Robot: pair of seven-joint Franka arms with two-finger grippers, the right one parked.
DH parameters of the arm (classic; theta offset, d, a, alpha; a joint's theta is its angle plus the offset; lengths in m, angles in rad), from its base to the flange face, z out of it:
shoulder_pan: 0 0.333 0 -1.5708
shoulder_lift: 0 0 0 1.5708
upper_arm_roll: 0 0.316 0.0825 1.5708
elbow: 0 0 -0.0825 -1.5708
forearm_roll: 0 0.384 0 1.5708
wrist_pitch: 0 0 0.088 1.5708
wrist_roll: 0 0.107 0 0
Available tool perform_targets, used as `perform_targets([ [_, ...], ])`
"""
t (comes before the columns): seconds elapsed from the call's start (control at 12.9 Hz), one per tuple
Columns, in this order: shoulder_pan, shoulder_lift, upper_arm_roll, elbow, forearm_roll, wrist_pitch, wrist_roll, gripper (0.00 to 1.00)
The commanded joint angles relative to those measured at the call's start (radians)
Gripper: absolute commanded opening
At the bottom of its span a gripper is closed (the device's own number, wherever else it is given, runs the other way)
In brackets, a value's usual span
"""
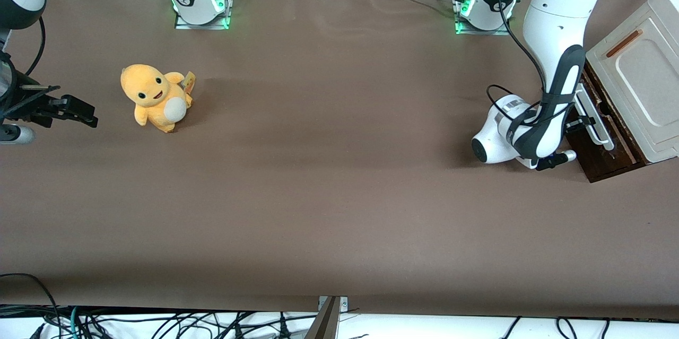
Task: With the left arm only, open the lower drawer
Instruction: 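Close the left gripper on the white bar handle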
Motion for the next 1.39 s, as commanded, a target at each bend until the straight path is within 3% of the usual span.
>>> perform_targets([
  [0.0, -0.054, -0.024, -0.004, -0.009, -0.040, -0.066, 0.025, 0.18],
  [1.31, -0.099, -0.022, -0.004, 0.008, -0.084, -0.098, 0.012, 0.18],
])
